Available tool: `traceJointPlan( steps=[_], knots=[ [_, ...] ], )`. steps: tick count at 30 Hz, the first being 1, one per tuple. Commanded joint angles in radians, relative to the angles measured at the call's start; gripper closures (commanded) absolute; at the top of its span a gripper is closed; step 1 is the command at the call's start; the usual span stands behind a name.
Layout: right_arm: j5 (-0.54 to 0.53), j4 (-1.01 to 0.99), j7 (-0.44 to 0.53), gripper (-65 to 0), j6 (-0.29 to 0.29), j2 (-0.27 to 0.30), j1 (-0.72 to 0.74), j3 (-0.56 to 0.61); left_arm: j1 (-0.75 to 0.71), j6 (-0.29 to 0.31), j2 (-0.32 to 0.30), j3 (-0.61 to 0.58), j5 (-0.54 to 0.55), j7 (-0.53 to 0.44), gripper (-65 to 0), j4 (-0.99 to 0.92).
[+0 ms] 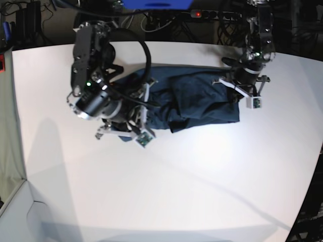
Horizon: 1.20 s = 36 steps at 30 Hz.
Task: Layout the t-shirt on the table in an organized manner, then fold the t-shirt properly
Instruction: 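Fold the right gripper's end over toward the left gripper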
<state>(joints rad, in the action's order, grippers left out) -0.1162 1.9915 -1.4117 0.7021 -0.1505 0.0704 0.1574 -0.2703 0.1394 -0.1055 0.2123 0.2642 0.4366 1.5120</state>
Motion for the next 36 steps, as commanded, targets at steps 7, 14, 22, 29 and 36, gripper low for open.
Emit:
traceJointPlan(
  steps=[7, 14, 22, 29, 36],
  knots=[
    [-0.012, 0.009, 0.033, 0.0, -0.004, -0.007, 0.016, 0.316, -0.013, -0.017, -0.006, -0.007, -0.026, 0.090, -0.1, -0.009],
    [-0.015, -0.168, 0.139, 0.0, -0.004, -0.007, 0.075, 0.434, -0.022, -0.019, -0.006, -0.003, -0.026, 0.090, -0.1, -0.009],
    [-0.018, -0.318, 0.242, 0.0, -0.004, -0.007, 0.139, 0.436, -0.022, -0.017, -0.003, -0.001, -0.016, 0.090, -0.1, -0.009],
    [-0.110, -0.320, 0.231, 0.0, -0.004, -0.007, 0.207, 0.419, -0.045, -0.016, 0.003, -0.004, -0.013, 0.090, -0.6, 0.106],
    [-0.152, -0.317, 0.213, 0.0, -0.004, -0.007, 0.207, 0.382, -0.099, -0.022, -0.006, 0.000, 0.102, 0.090, -10.6, 0.272]
  ],
)
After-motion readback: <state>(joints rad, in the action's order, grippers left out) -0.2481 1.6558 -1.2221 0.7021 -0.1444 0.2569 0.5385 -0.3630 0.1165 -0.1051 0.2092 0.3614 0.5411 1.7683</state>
